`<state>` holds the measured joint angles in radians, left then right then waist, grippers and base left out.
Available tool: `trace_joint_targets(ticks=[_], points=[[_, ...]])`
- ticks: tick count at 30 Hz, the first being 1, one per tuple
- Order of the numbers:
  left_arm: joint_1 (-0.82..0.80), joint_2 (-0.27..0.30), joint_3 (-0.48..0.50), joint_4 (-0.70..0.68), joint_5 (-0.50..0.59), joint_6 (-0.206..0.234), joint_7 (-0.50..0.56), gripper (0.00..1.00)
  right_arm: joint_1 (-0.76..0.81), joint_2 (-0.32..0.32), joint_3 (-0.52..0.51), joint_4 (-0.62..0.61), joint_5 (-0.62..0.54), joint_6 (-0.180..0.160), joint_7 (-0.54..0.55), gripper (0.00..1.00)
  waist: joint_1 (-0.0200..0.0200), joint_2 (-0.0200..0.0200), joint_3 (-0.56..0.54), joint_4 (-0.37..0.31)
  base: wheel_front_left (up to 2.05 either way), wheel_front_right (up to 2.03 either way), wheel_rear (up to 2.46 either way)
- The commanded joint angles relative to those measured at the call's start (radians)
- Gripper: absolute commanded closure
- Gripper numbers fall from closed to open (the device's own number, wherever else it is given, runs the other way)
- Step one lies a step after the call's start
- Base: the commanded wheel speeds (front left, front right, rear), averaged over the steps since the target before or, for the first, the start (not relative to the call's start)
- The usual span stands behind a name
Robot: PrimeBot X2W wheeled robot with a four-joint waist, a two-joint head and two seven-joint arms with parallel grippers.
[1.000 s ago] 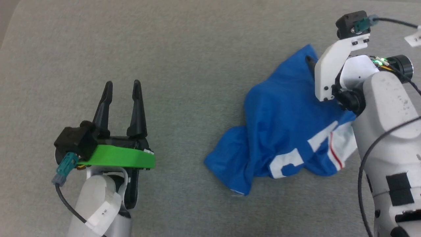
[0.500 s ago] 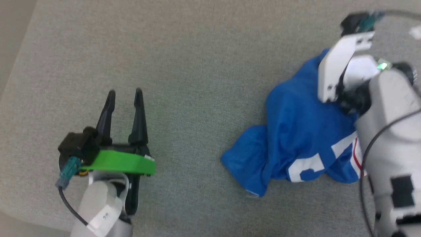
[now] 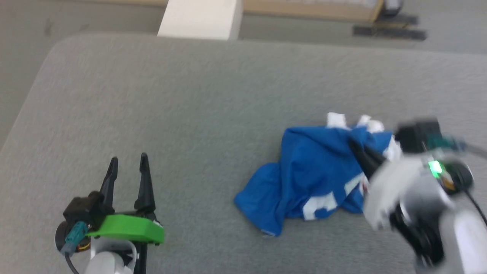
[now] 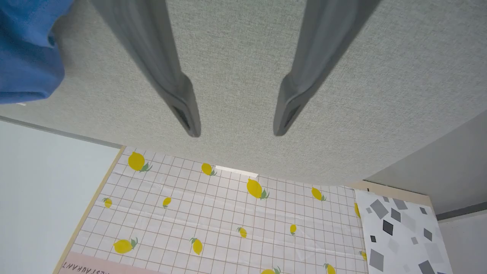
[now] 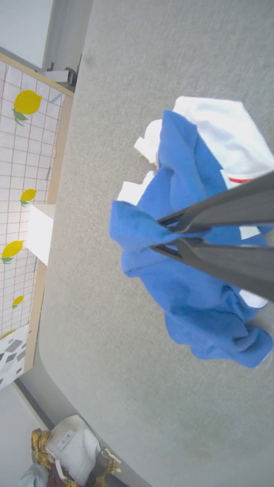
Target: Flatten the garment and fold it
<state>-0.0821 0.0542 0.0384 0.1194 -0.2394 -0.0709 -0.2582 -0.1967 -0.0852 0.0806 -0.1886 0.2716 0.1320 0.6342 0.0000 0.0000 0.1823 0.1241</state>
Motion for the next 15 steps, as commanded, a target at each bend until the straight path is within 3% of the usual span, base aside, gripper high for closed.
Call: trace_joint_targets(ticks=[1,6,10,14,15], points=[[0.017,-0.004,0.003,-0.001,0.010,-0.006,-0.004,0.00,0.065,-0.002,-0.015,-0.047,-0.005,-0.001,0.012,1.00,0.0000,0.0000,-0.126,-0.119,0.00,0.00,0.00],[0.037,-0.004,0.006,-0.003,0.012,-0.009,-0.004,0.00,0.308,0.017,-0.080,-0.145,-0.032,-0.001,0.089,1.00,0.0000,0.0000,-0.146,-0.141,0.00,0.00,0.00],[0.041,-0.004,-0.007,0.000,0.004,-0.008,-0.004,0.00,0.438,0.030,-0.161,-0.099,-0.075,-0.001,0.139,1.00,0.0000,0.0000,-0.144,-0.147,0.00,0.00,0.00],[0.039,-0.004,-0.019,0.002,-0.001,-0.004,-0.004,0.00,0.472,0.034,-0.239,-0.008,-0.114,-0.001,0.132,1.00,0.0000,0.0000,-0.134,-0.151,0.00,0.00,0.00],[0.038,-0.004,-0.022,0.002,-0.001,-0.004,-0.004,0.00,0.465,0.034,-0.250,0.007,-0.111,-0.001,0.106,0.57,0.0000,0.0000,-0.130,-0.151,0.00,0.00,0.00]])
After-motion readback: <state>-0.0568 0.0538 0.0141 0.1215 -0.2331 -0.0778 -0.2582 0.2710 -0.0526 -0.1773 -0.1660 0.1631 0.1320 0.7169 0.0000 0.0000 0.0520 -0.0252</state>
